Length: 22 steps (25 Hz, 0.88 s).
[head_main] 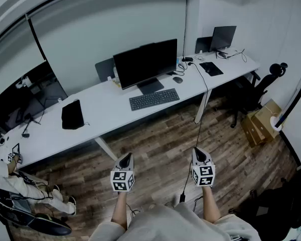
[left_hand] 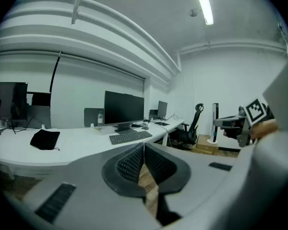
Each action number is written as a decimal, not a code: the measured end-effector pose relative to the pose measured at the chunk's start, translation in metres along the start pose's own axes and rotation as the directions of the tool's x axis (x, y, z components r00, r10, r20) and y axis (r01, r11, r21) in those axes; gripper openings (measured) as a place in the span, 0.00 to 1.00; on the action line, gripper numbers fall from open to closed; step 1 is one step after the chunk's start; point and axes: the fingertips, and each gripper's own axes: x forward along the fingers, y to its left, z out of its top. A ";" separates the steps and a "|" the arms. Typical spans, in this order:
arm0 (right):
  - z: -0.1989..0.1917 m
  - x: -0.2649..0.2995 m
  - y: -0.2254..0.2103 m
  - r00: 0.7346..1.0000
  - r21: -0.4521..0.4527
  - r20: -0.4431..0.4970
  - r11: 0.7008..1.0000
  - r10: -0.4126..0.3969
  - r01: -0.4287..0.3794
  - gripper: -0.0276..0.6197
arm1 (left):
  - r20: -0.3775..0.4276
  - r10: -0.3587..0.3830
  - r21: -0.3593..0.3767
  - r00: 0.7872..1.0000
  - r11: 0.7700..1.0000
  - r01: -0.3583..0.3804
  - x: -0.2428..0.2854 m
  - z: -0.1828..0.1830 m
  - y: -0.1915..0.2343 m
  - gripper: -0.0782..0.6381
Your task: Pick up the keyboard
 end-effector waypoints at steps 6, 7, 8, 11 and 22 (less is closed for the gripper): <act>-0.001 0.002 0.002 1.000 -0.001 -0.003 1.000 0.008 -0.008 0.04 | 0.006 -0.005 0.005 1.000 1.000 0.005 0.004 0.003 -0.002 0.13; -0.001 0.002 0.003 1.000 -0.001 -0.003 1.000 0.009 -0.009 0.04 | 0.006 -0.005 0.005 1.000 1.000 0.005 0.004 0.003 -0.002 0.13; -0.001 0.002 0.003 1.000 -0.001 -0.003 1.000 0.011 -0.011 0.04 | 0.004 -0.005 0.004 1.000 1.000 0.005 0.003 0.003 -0.003 0.13; -0.002 0.002 0.004 1.000 -0.001 -0.004 1.000 0.012 -0.012 0.04 | 0.001 -0.003 -0.001 1.000 1.000 0.003 0.003 0.000 -0.003 0.13; -0.002 0.001 0.000 1.000 0.005 0.013 1.000 0.017 -0.017 0.04 | 0.010 -0.006 -0.015 1.000 1.000 0.006 0.000 -0.002 -0.006 0.13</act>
